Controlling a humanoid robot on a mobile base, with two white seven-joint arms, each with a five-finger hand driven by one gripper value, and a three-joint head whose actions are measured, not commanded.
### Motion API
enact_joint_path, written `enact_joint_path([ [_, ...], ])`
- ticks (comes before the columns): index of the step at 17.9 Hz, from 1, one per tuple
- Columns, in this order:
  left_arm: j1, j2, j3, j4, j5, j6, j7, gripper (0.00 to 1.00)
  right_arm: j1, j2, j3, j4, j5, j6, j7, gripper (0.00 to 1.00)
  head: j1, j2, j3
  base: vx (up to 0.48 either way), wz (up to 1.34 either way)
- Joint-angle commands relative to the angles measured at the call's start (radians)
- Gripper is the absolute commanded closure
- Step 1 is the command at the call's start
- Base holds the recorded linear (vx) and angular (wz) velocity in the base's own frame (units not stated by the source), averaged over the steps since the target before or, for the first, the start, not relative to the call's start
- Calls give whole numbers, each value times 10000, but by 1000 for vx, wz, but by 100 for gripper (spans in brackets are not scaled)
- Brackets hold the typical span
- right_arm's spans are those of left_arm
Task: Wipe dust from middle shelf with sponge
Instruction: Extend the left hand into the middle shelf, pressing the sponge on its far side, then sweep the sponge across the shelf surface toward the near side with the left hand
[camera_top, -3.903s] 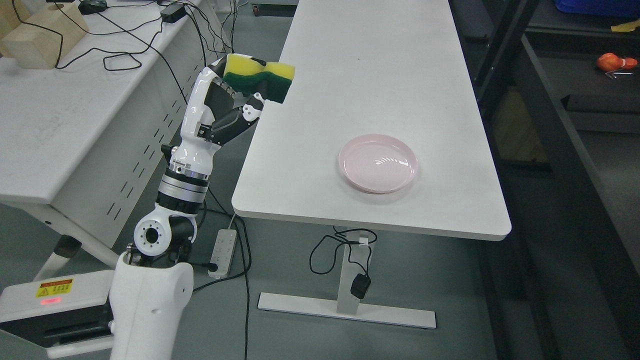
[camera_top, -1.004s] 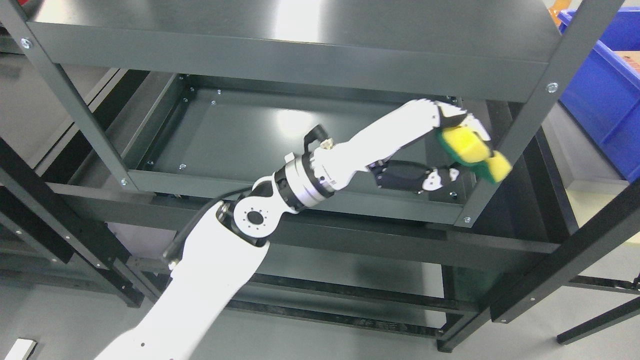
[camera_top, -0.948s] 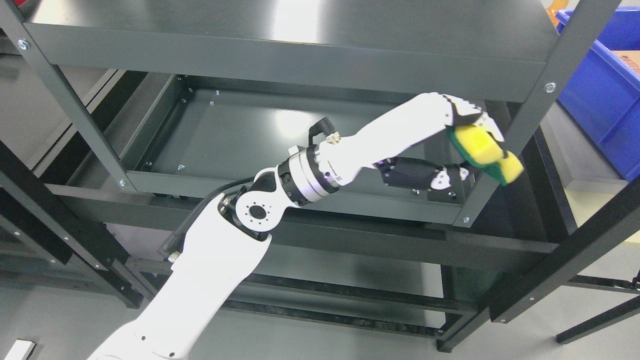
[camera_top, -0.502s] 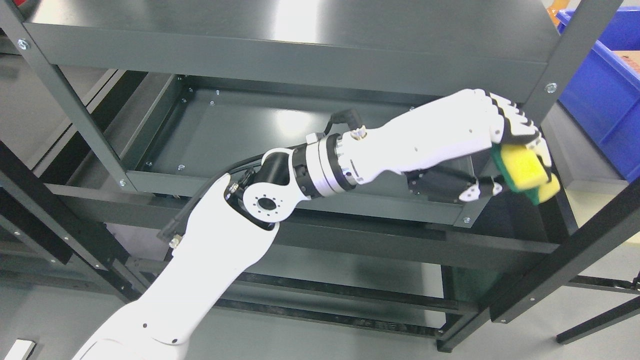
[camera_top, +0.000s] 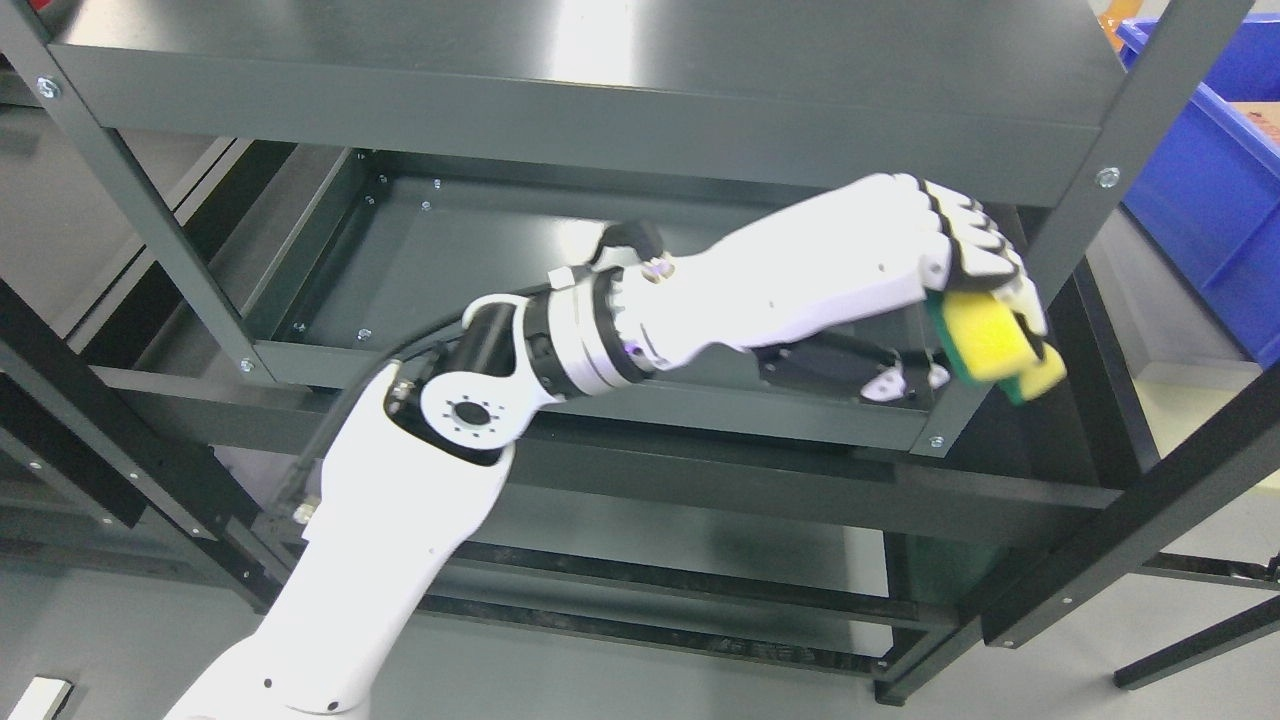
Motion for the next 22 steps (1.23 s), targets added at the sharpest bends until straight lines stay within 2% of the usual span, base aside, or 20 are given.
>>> enact_joint_path([
  [1,807,175,4315,-889,45,-567,-594,83,1,-175,11,-174,0,3,2,0,0,0,0,12,-6],
  [3,1267,795,5313,-1011,610,-860,-641,85,1,-175,11,-174,0,3,2,0,0,0,0,8,-16],
  [8,2586,2589,6771,-1011,2022,-1535,-641,84,1,-175,-4,-174,0,3,2,0,0,-2,0,1,-7],
  [13,3262,4093,9575,-676,2684,-1536,-641,84,1,-175,-4,-174,0,3,2,0,0,-2,0,0,0],
  [17,3768,4937,11219,45,2974,-1505,-656,84,1,-175,-4,-174,0,3,2,0,0,-2,0,-2,-15],
  [20,4336,5353,11880,429,3037,-1505,-656,84,1,-175,-4,-174,0,3,2,0,0,-2,0,-8,-35],
  [22,4337,5339,11898,507,3052,-1505,-656,84,1,-175,-4,-174,0,3,2,0,0,-2,0,11,12],
])
